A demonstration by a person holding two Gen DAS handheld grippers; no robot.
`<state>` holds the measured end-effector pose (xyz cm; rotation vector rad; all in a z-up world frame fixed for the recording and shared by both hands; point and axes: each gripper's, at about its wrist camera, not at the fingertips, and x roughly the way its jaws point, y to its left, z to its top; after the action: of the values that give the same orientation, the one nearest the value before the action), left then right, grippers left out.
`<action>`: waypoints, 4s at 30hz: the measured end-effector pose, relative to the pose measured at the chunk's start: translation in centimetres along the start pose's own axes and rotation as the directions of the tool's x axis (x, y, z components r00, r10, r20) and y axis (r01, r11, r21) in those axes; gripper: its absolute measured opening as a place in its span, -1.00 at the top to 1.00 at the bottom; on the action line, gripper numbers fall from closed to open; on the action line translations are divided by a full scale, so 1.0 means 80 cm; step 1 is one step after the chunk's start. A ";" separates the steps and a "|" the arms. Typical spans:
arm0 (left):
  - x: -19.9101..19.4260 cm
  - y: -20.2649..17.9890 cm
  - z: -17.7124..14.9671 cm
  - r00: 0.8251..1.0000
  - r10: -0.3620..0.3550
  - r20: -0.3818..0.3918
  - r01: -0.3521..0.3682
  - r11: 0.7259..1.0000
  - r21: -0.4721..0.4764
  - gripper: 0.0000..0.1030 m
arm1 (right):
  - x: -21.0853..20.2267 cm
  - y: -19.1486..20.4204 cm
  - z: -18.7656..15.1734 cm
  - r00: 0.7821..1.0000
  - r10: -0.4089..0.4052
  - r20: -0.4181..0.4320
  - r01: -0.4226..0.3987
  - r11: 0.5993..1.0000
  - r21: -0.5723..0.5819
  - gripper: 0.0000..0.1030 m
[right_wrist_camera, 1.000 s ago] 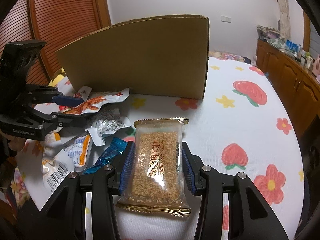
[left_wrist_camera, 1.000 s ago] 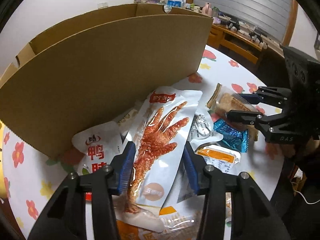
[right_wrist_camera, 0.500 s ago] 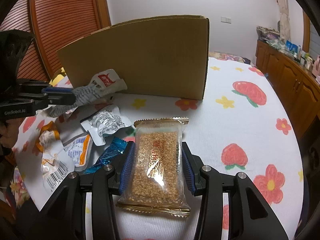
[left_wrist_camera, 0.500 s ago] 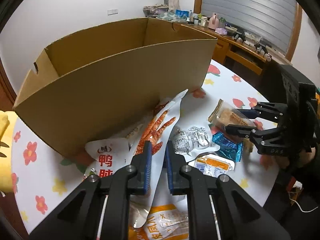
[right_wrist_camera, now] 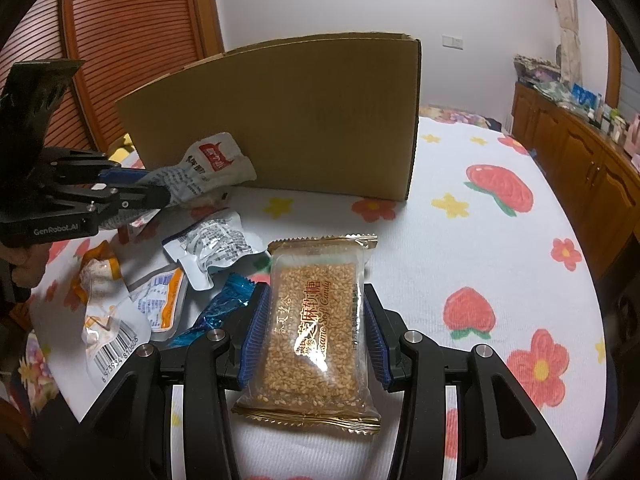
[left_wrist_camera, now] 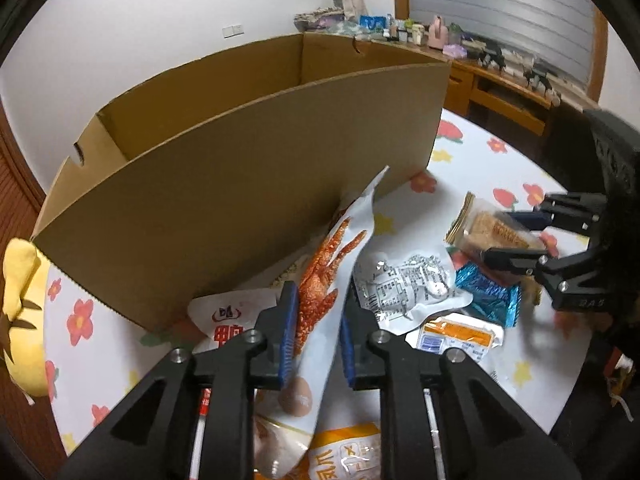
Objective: Organize snacks
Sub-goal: 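Lift the chicken-feet packet with left gripper while right gripper holds the sesame bar, then carry both packets over the box and open right gripper to drop the sesame bar, then open left gripper to drop the chicken-feet packet into the box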
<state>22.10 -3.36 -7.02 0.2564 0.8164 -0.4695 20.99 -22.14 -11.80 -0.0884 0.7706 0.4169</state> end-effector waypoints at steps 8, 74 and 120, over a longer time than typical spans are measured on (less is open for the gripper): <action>-0.020 0.009 -0.008 0.999 -0.001 0.049 0.005 0.997 -0.072 0.74 | -0.001 0.001 0.000 1.000 0.002 0.001 -0.002 1.000 -0.003 0.13; -0.069 0.092 0.144 0.970 0.061 0.237 -0.026 0.989 -0.148 0.74 | 0.023 0.010 0.227 0.990 0.075 0.121 -0.059 0.990 -0.131 0.13; -0.017 0.072 0.125 0.989 0.064 0.131 -0.047 0.990 -0.132 0.70 | -0.010 0.024 0.208 0.987 0.081 0.137 -0.062 0.989 -0.136 -0.12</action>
<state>30.55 -1.92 0.84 0.1260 0.7020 -0.3762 30.65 -16.86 0.89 -0.1532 0.6066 0.5367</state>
